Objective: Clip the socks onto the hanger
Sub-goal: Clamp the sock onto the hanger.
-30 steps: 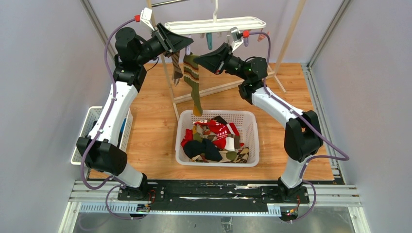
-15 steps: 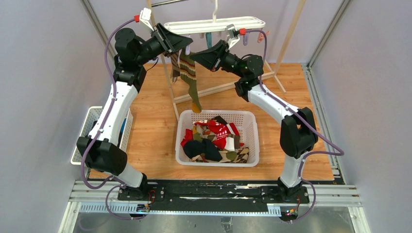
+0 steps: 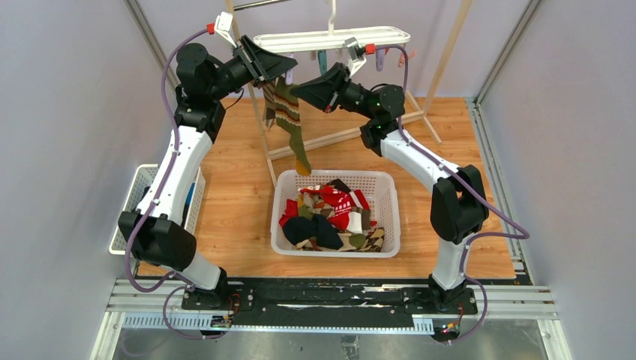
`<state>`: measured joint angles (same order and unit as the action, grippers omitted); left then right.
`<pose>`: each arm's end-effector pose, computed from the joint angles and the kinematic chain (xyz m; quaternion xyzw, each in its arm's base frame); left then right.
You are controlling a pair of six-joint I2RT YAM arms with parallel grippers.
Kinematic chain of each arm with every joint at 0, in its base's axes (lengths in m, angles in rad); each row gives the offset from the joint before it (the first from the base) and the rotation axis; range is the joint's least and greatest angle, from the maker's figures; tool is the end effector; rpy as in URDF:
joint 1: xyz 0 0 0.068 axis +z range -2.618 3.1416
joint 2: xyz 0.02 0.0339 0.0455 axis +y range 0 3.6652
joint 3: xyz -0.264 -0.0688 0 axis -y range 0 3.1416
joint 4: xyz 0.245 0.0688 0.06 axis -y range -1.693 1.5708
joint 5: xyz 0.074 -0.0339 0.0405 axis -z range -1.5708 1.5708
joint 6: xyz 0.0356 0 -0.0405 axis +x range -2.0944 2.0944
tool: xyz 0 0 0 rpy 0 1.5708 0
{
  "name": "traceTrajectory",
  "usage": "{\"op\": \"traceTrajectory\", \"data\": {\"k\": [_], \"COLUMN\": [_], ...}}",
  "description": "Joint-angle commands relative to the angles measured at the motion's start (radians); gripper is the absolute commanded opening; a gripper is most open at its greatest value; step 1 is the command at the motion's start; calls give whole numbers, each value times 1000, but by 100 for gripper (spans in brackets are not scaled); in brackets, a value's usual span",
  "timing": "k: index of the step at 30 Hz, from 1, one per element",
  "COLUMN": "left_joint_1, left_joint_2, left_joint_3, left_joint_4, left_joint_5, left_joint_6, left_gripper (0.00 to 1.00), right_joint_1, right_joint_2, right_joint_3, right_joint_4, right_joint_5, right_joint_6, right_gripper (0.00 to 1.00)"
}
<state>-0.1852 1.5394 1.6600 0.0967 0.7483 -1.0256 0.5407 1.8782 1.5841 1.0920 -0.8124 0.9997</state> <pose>0.3351 -0.0874 0.4880 0.0223 0.6485 -0.6012 0.4664 0.3472 0.2386 0.4220 -0.2776 0.4204 0.6993 0.5070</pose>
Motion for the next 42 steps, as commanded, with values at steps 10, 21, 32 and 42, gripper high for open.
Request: {"op": "traceTrajectory", "data": {"k": [10,21,32,42], "left_joint_1": [-2,-1,0,0], "left_joint_2": [-14,-15,-11,-8], "left_joint_3": [-3,-2,-3,-3], "left_joint_4": [29,30,31,32], "left_joint_5": [76,81,83,81], "left_joint_6": [-20,-21,-19,-19], "left_gripper": [0,0,0,0], "right_joint_1": [21,-5,-9,-24], "right_joint_2": [31,-10,-15,-1], "right_joint_3": [63,-15,-16,-21], "right_joint_4": [20,-26,14,97], "right_joint_5": [-66,64,65,65], "right_joint_6": [26,-20,9,76], "right_gripper": [0,0,0,0]}}
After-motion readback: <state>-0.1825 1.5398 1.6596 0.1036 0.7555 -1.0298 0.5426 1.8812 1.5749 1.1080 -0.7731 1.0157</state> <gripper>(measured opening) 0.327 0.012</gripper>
